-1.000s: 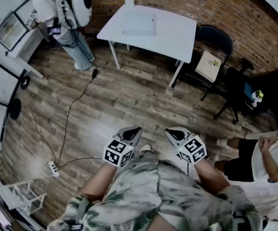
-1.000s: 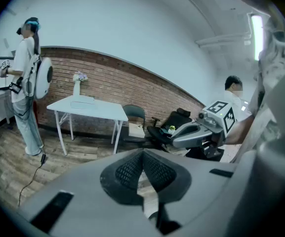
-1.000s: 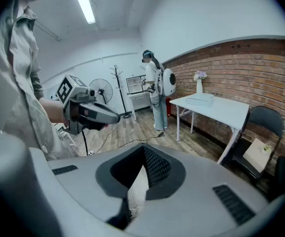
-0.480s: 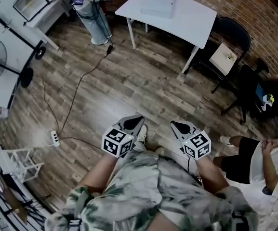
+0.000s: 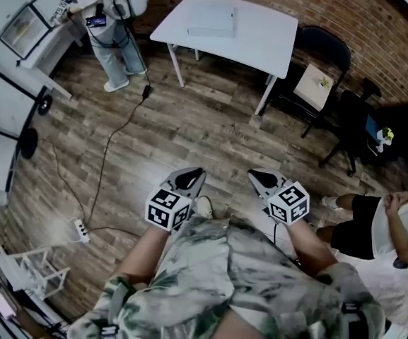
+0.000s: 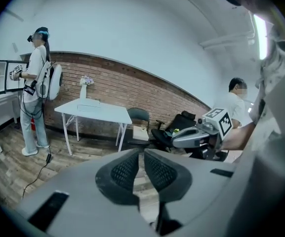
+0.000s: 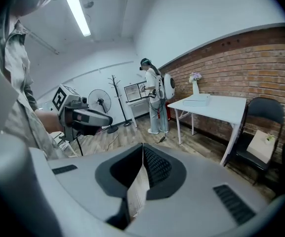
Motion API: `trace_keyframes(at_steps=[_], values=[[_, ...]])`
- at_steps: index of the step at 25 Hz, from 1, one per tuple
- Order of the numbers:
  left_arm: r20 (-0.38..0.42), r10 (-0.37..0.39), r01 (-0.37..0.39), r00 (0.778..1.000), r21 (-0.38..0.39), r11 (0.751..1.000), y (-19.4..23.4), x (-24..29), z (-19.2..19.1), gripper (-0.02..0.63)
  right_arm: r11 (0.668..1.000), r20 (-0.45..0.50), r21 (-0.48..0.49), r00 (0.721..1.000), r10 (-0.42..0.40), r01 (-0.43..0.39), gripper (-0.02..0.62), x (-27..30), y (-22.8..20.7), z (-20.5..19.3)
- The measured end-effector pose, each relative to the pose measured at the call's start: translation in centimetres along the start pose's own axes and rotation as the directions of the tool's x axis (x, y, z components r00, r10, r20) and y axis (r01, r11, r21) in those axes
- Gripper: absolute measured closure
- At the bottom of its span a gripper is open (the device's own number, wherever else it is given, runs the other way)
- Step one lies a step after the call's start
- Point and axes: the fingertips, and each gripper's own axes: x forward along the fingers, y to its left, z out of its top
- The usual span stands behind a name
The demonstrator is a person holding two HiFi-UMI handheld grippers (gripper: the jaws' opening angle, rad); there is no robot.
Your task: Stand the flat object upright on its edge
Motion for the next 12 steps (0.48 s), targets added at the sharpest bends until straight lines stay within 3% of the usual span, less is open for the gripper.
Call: trace_keyframes(at_steps=[3, 5, 12], values=[[0.012, -0.009, 0.009, 1.000, 0.019, 1.000, 2.5, -0.5, 1.2, 0.558, 1.000, 0.019, 0.002, 0.999, -0.030, 0.030, 0.541, 2.2, -0.4, 1.8], [0.013, -0.019, 0.018, 1.000, 0.021, 1.000, 4.2, -0.8, 1.2, 0.498, 0.999, 0.026, -0.008, 0.999, -0.044, 0.044, 0.503, 3.7, -0.5, 2.5], [0.029, -0.008, 0.009, 1.000, -0.048, 0.999, 9.4, -1.0, 1.2, 0.491, 0.997, -0.006, -0.013, 0.997, -0.076, 0.076, 0.500, 7.9, -1.2, 4.0]])
